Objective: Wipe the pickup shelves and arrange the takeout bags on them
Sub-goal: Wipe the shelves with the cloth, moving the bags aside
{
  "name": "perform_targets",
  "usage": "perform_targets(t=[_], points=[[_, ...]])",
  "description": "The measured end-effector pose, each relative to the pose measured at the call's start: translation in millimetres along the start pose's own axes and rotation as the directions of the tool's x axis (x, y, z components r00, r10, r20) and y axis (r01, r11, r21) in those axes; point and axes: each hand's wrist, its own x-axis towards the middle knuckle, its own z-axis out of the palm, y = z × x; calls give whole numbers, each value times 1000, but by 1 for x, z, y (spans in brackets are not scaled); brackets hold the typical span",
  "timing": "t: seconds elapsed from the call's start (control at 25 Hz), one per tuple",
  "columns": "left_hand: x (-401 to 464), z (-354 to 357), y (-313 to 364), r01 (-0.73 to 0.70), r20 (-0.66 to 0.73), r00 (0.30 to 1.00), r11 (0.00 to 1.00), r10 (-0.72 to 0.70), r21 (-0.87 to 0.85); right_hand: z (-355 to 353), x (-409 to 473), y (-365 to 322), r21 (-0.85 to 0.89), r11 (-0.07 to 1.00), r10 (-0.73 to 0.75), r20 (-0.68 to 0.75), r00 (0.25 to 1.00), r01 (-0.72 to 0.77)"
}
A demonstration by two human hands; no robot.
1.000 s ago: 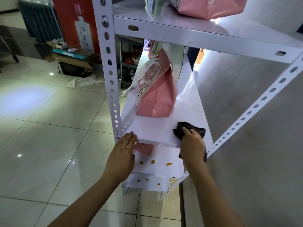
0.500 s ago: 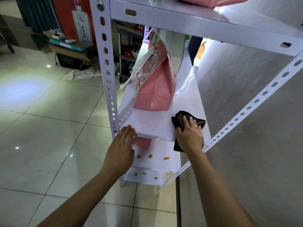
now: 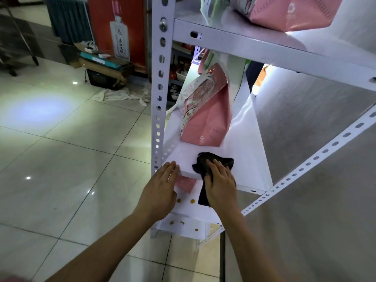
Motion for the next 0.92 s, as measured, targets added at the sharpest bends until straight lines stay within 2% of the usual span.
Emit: perform_targets(t=[0.16, 0.32, 0.48, 0.64, 0.8, 0.92], points=[[0, 0, -7, -9, 27, 1000, 1000, 9, 13, 3, 29, -19, -35, 997, 76, 65, 995, -74], [-3, 2, -9, -15, 19, 1000, 1000, 16, -25, 14, 1, -32, -8, 1000, -21, 25, 999, 22], [-2, 4, -9, -22, 2, 1000, 1000, 22, -11, 11, 25, -36, -34, 999, 24, 71, 997, -22], [-3, 4, -5, -7, -36, 999, 999, 6, -32, 16, 4, -36, -18, 999, -48, 57, 997, 49], [-2, 4, -4, 1, -71, 997, 999, -3, -35, 6, 20, -18, -59, 997, 60, 39, 997, -58], [-3, 2, -3, -11, -83, 997, 999, 7, -44, 7, 4, -13, -35, 997, 67, 13, 998, -67]])
